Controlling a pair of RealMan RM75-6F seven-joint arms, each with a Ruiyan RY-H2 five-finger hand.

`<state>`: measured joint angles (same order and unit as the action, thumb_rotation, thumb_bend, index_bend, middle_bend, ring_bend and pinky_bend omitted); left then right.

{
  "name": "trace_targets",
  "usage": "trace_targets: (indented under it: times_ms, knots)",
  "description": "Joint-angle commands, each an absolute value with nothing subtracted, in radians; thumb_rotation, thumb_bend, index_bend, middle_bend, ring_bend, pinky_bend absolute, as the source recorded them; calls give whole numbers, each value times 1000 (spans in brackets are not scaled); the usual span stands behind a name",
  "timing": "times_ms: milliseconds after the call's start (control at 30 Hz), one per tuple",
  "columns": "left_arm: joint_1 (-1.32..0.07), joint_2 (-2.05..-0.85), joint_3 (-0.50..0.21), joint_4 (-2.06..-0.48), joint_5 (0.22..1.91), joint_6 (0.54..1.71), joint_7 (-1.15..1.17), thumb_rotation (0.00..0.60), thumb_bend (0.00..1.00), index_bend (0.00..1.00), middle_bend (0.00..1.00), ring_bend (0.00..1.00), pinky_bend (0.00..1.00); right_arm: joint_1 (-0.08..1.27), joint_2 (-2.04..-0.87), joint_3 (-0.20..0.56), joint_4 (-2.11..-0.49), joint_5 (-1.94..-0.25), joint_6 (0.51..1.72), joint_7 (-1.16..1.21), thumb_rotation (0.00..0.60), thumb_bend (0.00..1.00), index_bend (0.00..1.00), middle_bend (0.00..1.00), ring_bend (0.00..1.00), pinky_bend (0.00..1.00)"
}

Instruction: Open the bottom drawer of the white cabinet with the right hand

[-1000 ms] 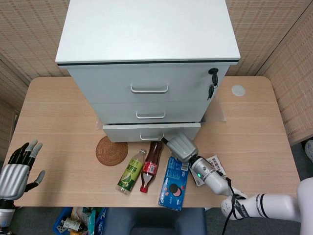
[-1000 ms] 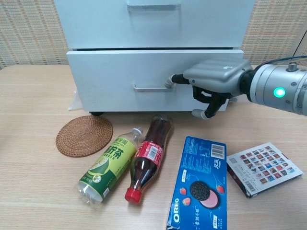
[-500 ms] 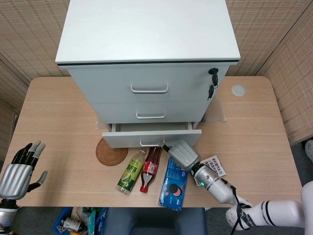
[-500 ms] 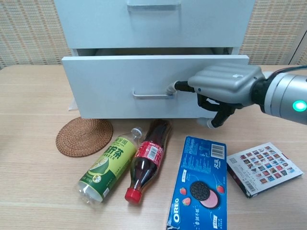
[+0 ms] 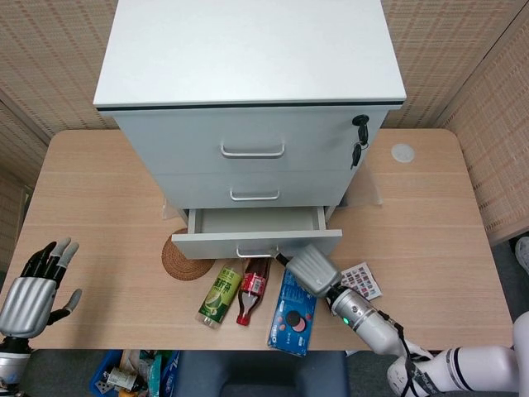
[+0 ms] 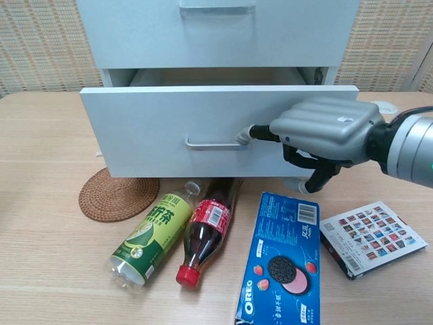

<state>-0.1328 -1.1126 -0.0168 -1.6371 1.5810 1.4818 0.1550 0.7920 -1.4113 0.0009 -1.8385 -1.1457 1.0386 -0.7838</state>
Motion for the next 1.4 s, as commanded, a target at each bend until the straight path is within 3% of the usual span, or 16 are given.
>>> trace_targets:
  times_ms: [33,1400]
  knots:
    - [-133,-1113,-17,-1637,1582,1482,155,600,339,19,0,25,125,785,-1406,-5,-1852,-1155,1046,-791,600,346,116,872,902,819]
    - [-131,-1119,-13,-1637,1597,1493,151,600,339,19,0,25,125,688,-1357,-112,-1989,-1355,1092,-862,600,346,116,878,910,819]
